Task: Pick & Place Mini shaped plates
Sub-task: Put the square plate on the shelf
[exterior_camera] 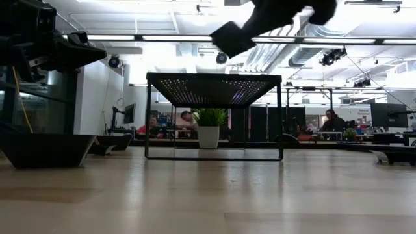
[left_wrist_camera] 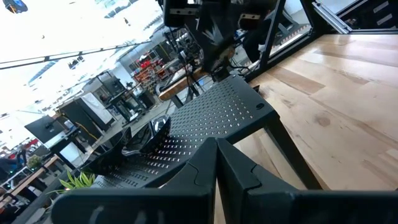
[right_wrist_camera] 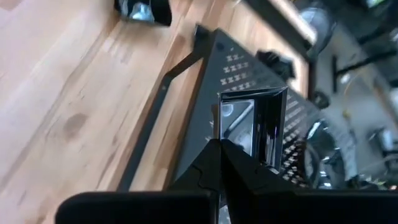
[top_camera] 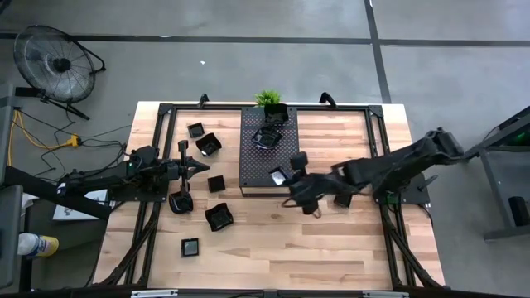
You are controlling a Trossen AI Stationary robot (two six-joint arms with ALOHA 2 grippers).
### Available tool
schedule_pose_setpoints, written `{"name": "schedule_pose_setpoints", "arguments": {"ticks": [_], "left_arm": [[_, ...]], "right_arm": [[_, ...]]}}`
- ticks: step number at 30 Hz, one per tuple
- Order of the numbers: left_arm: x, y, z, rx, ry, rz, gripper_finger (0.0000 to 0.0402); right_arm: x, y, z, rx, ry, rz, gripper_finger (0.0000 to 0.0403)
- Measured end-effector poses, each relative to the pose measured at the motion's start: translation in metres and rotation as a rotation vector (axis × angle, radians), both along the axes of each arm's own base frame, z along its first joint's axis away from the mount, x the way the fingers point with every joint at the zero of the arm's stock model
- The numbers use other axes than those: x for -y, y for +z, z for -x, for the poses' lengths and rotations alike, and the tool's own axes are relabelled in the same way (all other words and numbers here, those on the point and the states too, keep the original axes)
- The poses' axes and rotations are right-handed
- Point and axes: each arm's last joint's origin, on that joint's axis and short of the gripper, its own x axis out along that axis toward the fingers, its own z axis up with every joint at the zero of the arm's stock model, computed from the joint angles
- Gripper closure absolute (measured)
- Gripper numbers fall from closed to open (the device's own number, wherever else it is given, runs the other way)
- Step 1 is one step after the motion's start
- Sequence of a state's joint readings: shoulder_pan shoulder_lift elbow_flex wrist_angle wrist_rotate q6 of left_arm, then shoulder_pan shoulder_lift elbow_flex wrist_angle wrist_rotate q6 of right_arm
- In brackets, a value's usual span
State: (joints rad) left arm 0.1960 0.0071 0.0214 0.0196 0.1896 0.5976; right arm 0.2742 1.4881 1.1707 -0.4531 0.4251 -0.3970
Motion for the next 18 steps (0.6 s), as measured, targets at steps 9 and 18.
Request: {"name": "schedule_pose_setpoints", "arguments": {"ticks": [9,18], "left_arm": [[0.0,0.0,0.0,0.001,0.0,0.0,0.04],[0.0,0.0,0.0,0.0,0.0,0.0,0.04]], "right_arm": [[-0.011,-0.001,-0.057,-0.168,-0.259,0.049,0.0402],[-0.017,-0.012,-0.083,-0.213,-0.445,0.071,0.0403]]}}
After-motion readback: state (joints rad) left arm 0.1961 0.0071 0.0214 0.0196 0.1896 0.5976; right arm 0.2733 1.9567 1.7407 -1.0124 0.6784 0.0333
